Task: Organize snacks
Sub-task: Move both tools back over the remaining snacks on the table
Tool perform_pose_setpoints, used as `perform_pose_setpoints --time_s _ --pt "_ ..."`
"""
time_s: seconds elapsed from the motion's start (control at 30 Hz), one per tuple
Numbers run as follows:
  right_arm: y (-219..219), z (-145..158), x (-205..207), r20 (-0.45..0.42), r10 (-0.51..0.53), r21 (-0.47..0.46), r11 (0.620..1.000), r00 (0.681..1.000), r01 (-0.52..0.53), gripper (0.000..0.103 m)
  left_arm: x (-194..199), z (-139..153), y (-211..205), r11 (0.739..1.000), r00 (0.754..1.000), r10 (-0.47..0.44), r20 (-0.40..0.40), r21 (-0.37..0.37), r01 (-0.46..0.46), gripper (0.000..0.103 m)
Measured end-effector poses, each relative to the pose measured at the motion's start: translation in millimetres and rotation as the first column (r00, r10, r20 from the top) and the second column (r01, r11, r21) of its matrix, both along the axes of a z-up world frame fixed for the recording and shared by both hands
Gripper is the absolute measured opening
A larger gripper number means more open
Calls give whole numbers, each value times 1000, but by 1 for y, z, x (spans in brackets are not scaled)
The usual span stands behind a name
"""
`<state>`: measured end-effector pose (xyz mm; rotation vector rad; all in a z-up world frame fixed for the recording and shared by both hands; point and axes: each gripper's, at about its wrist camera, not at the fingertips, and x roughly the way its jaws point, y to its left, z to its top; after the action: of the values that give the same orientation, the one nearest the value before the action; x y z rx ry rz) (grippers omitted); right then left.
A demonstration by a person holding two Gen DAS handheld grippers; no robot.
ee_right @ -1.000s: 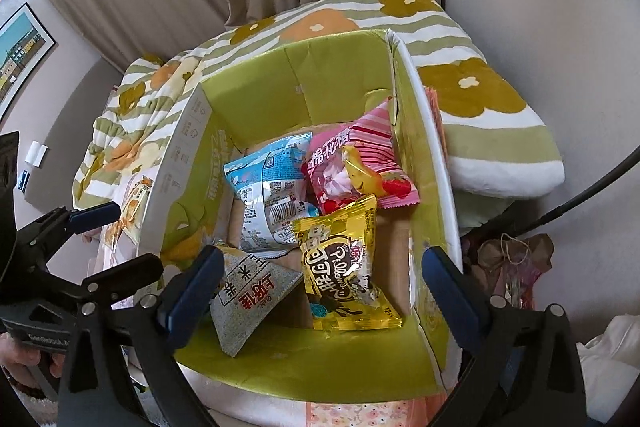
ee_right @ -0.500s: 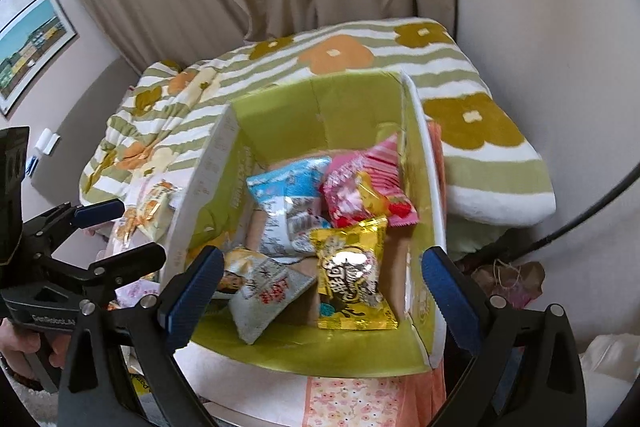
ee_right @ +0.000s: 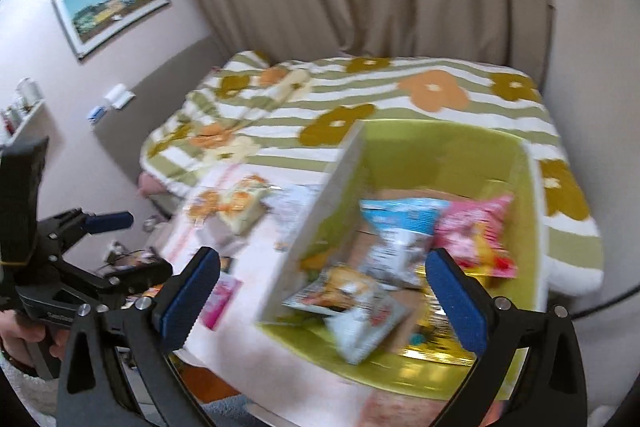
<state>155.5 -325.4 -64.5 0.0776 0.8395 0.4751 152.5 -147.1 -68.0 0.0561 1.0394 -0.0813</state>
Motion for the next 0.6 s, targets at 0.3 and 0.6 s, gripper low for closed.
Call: perform_pose_setpoints --time_s 0.3,0.6 --pt "87 -16 -16 -64 77 17 997 995 -76 102 -45 -25 95 996 994 90 -58 -19 -92 99" --pt "154 -61 -18 -206 -37 2 999 978 38 102 -62 -68 153 996 984 37 -174 -78 -51 98"
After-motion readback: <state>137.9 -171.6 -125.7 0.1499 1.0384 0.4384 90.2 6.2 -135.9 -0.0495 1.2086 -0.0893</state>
